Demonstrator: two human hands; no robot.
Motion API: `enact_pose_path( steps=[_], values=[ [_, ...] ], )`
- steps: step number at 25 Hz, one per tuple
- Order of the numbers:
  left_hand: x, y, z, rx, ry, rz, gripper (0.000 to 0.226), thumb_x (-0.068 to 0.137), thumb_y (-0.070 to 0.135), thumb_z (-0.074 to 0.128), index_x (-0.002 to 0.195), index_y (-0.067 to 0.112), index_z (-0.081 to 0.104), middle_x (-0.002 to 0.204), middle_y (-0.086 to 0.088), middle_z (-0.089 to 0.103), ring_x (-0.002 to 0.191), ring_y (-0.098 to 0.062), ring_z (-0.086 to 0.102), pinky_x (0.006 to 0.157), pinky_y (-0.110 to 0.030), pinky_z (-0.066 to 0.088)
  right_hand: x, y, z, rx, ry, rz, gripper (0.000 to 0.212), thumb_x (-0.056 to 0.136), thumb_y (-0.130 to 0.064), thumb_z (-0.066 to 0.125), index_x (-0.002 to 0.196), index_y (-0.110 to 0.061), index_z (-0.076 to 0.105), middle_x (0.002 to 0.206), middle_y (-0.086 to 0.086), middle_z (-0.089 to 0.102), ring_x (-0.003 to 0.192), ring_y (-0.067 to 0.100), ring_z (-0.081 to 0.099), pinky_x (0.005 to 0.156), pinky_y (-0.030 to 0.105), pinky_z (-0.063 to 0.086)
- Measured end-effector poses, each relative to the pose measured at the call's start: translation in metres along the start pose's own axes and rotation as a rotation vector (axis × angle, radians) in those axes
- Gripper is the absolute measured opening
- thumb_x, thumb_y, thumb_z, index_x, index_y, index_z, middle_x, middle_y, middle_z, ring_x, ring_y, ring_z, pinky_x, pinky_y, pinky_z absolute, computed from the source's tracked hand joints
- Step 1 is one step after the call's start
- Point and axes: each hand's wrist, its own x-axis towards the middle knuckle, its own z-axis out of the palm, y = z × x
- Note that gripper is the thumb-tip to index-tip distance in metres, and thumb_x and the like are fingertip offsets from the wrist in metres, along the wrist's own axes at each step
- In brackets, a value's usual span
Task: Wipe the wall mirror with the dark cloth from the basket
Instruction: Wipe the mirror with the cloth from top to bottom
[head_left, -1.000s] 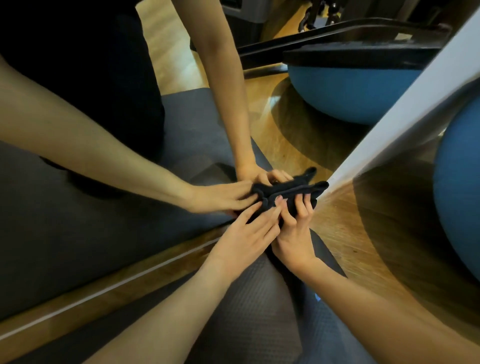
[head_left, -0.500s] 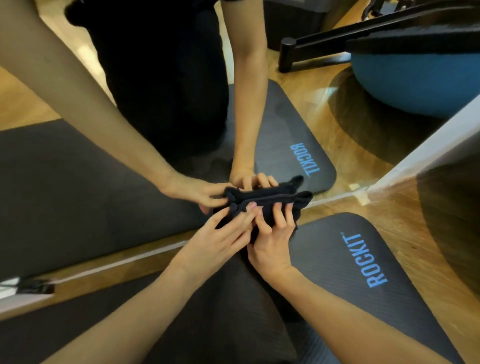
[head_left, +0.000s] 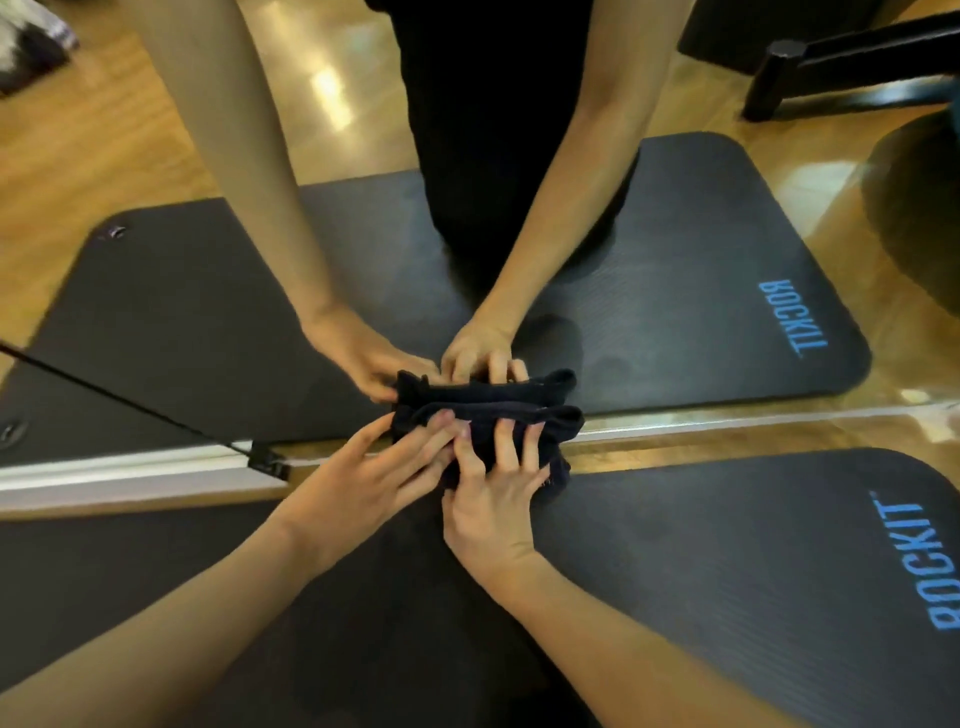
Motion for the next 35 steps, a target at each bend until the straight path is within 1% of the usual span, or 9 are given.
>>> enact_pose_path(
  steps=[4,8,14,19,23,26,29,32,35],
  values=[
    [-0.011,0.013,-0.005,-0.034,-0.071,-0.077,0.089,0.099,0.027,0.047,0.156,-0.003,-0.014,0.157,-0.034,-0.032,0.142,-0.052,-0.036,0.118,-0.066,-0.003,-0.012,0.001,-0.025,0.013,-0.031,-0.082,0.088,0.072,-0.021,0.084,0.15,-0.026,0.042,0.157,0.015,0.028,0.148,0.042,0.024,0.107,0.069,0.042],
    [-0.012,0.016,-0.007,-0.083,-0.137,-0.138,0.086,0.102,0.022,0.045,0.155,-0.005,-0.017,0.155,-0.035,-0.034,0.144,-0.052,-0.031,0.117,-0.066,-0.003,0.011,0.017,-0.028,-0.092,0.011,-0.215,0.077,0.069,-0.016,0.085,0.137,-0.029,0.049,0.142,0.011,0.035,0.13,0.038,0.035,0.091,0.059,0.052],
    [-0.046,0.003,0.017,-0.148,-0.316,-0.141,0.082,0.107,0.016,0.027,0.135,-0.008,-0.046,0.137,-0.036,-0.054,0.135,-0.051,-0.039,0.12,-0.061,-0.004,0.02,-0.027,0.002,-0.165,-0.065,-0.326,0.1,0.047,-0.027,0.096,0.133,-0.027,0.046,0.136,0.008,0.037,0.121,0.035,0.039,0.086,0.055,0.057],
    [-0.099,0.004,0.088,-0.118,-0.214,-0.196,0.073,0.096,0.017,0.013,0.146,-0.007,-0.034,0.152,-0.035,-0.039,0.143,-0.052,-0.034,0.122,-0.06,0.004,0.021,-0.074,0.037,-0.163,-0.092,-0.442,0.103,0.047,-0.032,0.098,0.135,-0.025,0.045,0.139,0.005,0.038,0.125,0.032,0.04,0.087,0.055,0.059],
    [-0.125,0.002,0.12,-0.071,-0.251,-0.17,0.079,0.104,0.02,0.031,0.149,-0.005,-0.029,0.149,-0.035,-0.043,0.139,-0.054,-0.039,0.116,-0.064,-0.016,0.016,-0.105,0.063,-0.14,-0.134,-0.484,0.083,0.058,-0.036,0.092,0.133,-0.029,0.056,0.14,0.002,0.038,0.126,0.027,0.04,0.085,0.05,0.06],
    [-0.129,0.009,0.131,-0.12,-0.102,-0.235,0.073,0.098,0.015,0.034,0.156,-0.006,-0.005,0.16,-0.036,-0.022,0.151,-0.053,-0.01,0.122,-0.064,-0.004,0.018,-0.101,0.065,-0.145,-0.171,-0.538,0.074,0.064,-0.036,0.089,0.133,-0.032,0.064,0.142,0.002,0.038,0.126,0.026,0.04,0.087,0.047,0.059],
    [-0.105,0.023,0.125,-0.276,0.017,-0.397,0.056,0.094,0.016,0.046,0.146,-0.005,0.038,0.156,-0.037,0.027,0.142,-0.053,0.035,0.12,-0.063,0.022,0.026,-0.09,0.051,-0.168,-0.181,-0.607,0.067,0.07,-0.031,0.085,0.134,-0.027,0.065,0.141,0.002,0.048,0.122,0.025,0.045,0.084,0.045,0.057],
    [-0.073,0.03,0.091,-0.431,-0.022,-0.515,0.074,0.081,0.031,0.079,0.137,-0.009,0.052,0.136,-0.031,0.054,0.131,-0.048,0.047,0.114,-0.06,0.039,0.032,-0.091,0.029,-0.176,-0.203,-0.588,0.044,0.08,-0.024,0.074,0.124,-0.024,0.067,0.122,0.0,0.064,0.104,0.024,0.058,0.076,0.041,0.055],
    [-0.057,0.03,0.046,-0.728,-0.049,-0.698,0.084,0.063,0.026,0.093,0.133,-0.005,0.057,0.134,-0.025,0.054,0.126,-0.043,0.048,0.104,-0.054,0.052,0.045,-0.094,-0.007,-0.156,-0.379,-0.521,0.038,0.076,-0.018,0.082,0.112,-0.02,0.069,0.106,0.001,0.065,0.095,0.027,0.059,0.068,0.04,0.054]
  ],
)
